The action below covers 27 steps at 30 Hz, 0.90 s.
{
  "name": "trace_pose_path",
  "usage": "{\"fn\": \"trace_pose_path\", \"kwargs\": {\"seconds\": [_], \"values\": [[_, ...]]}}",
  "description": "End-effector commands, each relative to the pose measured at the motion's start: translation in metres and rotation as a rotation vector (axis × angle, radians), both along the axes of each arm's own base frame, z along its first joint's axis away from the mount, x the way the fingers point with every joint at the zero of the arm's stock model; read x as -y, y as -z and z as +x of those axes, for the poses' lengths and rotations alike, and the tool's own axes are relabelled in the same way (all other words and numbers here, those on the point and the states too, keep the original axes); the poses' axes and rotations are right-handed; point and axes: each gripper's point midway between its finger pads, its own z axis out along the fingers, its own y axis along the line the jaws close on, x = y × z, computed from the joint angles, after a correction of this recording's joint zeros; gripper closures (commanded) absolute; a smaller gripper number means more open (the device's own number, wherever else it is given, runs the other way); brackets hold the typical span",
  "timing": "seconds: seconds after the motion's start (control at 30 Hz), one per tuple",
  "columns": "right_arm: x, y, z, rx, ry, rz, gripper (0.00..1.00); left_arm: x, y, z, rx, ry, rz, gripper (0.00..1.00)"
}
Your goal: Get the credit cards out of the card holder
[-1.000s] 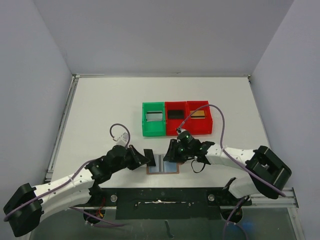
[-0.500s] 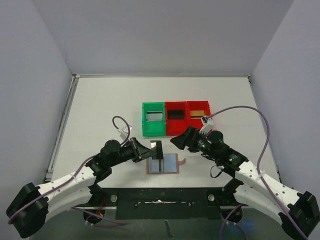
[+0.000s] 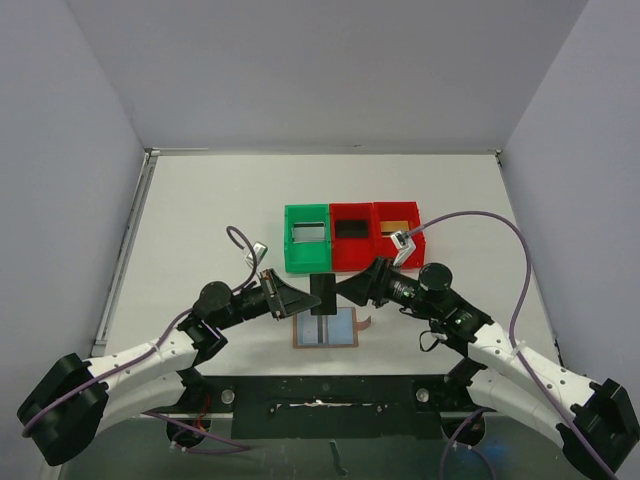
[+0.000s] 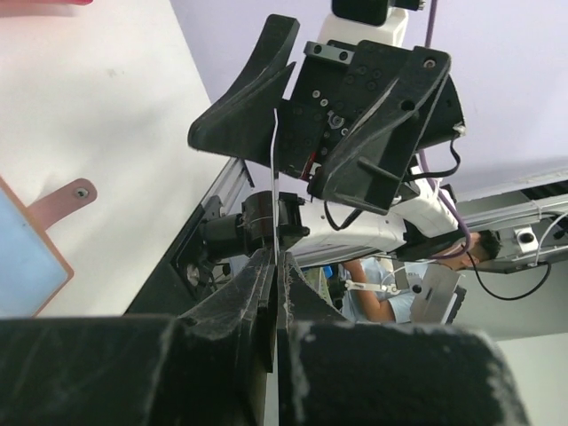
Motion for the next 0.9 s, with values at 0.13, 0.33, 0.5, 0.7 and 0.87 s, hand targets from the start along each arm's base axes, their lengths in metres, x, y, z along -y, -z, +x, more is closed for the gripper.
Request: {"fn": "trace_pose_path", "kwargs": {"seconds": [0.13, 0.33, 0.5, 0.7, 0.87], "values": [[-0.018, -0.033, -0.013, 0.075, -0.135, 0.13, 0.5, -0.002, -0.037, -0.005, 0.102, 0.019, -0.112, 1.0], [-0.025, -0.043, -0.015, 0.08, -0.183, 0.17, 0.66, 0.0, -0.036, -0.005, 0.104, 0.03, -0.11, 1.0], [-0.027, -0.043, -0.02, 0.076, -0.214, 0.181, 0.77, 0.002, -0.036, -0.004, 0.108, 0.032, -0.109, 1.0], [-0.029, -0.046, -0.028, 0.08, -0.266, 0.205, 0.78, 0.004, -0.039, -0.002, 0.112, 0.033, -0.121, 1.0], [-0.03, -0.049, -0.037, 0.086, -0.316, 0.247, 0.82, 0.004, -0.044, 0.0, 0.12, 0.025, -0.132, 1.0]]}}
